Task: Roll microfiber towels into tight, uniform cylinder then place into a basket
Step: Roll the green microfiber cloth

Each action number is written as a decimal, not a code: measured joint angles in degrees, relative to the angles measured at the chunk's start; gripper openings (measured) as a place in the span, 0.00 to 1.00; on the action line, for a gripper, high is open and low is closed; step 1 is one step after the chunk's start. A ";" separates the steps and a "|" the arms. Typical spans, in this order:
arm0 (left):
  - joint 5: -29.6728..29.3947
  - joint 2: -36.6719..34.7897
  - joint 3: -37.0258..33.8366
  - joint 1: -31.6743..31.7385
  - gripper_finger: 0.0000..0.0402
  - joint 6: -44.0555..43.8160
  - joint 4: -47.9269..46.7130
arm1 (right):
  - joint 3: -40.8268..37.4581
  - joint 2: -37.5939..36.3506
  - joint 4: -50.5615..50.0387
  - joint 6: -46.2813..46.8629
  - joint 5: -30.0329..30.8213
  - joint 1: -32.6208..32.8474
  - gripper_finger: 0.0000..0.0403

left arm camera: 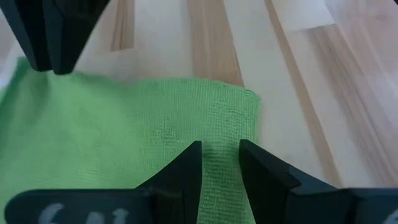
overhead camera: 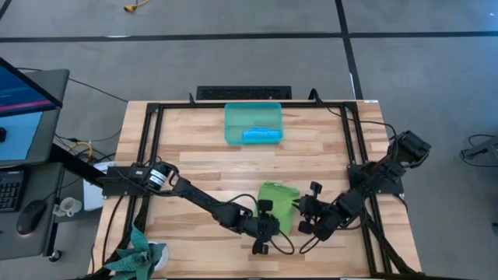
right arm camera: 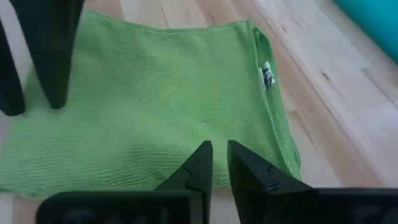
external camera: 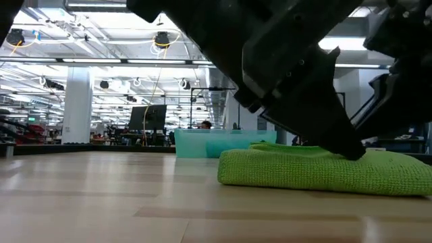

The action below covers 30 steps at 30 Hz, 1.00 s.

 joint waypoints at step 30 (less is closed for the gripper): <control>2.46 0.02 -1.34 -1.25 0.25 -0.78 4.57 | -2.96 1.88 2.11 -0.31 -8.75 -5.46 0.06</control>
